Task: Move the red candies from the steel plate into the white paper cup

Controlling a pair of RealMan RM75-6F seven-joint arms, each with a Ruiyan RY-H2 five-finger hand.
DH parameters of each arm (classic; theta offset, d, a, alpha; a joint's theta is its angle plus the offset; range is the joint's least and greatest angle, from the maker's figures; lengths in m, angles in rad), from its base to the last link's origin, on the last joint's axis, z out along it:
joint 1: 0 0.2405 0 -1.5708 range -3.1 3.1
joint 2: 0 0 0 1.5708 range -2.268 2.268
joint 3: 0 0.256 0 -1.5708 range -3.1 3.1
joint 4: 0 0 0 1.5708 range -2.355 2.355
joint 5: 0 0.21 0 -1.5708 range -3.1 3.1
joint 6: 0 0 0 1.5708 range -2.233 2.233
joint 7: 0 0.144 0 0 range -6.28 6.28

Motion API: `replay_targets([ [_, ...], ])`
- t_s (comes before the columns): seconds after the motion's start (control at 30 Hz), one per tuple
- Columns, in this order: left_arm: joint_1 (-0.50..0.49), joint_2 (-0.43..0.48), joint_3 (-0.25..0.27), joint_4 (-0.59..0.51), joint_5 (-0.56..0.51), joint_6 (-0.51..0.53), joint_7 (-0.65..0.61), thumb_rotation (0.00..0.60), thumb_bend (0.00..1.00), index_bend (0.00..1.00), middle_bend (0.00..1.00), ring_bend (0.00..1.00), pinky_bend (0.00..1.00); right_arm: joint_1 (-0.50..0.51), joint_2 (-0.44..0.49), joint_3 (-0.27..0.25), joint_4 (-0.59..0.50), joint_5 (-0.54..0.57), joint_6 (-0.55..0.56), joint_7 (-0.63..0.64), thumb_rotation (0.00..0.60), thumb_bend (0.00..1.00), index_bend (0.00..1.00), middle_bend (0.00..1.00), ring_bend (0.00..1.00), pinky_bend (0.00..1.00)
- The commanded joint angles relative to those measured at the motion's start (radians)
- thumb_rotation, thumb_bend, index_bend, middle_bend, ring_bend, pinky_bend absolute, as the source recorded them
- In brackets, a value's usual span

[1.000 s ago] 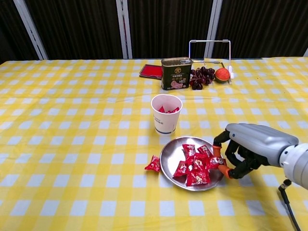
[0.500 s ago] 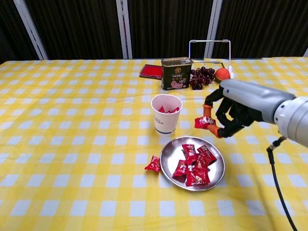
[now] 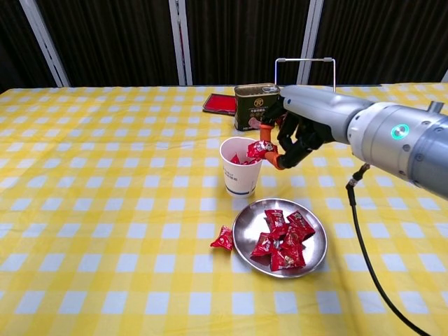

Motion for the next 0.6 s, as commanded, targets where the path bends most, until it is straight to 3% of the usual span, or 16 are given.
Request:
replay_targets([
  [0.03,-0.002,0.003,0.001,-0.001,-0.003,-0.008,-0.006,0.6,0.03,0.0,0.0,0.0,0.0,0.052,-0.042,0.03,0.079,0.044,-0.033,-0.008,0.6,0.52,0.57,0.82,0.96,1.0],
  [0.3,-0.005,0.009,0.002,-0.005,-0.009,-0.02,-0.013,0.6,0.03,0.0,0.0,0.0,0.0,0.098,-0.081,0.038,0.162,0.076,-0.049,0.004,0.6,0.51,0.56,0.82,0.96,1.0],
  [0.5,-0.007,0.011,0.002,-0.007,-0.013,-0.025,-0.016,0.6,0.03,0.0,0.0,0.0,0.0,0.112,-0.09,0.03,0.182,0.058,-0.037,0.016,0.6,0.52,0.38,0.82,0.96,1.0],
  [0.6,-0.007,0.011,0.002,-0.008,-0.013,-0.024,-0.015,0.6,0.03,0.0,0.0,0.0,0.0,0.111,-0.085,0.027,0.174,0.052,-0.027,0.02,0.6,0.51,0.34,0.82,0.96,1.0],
])
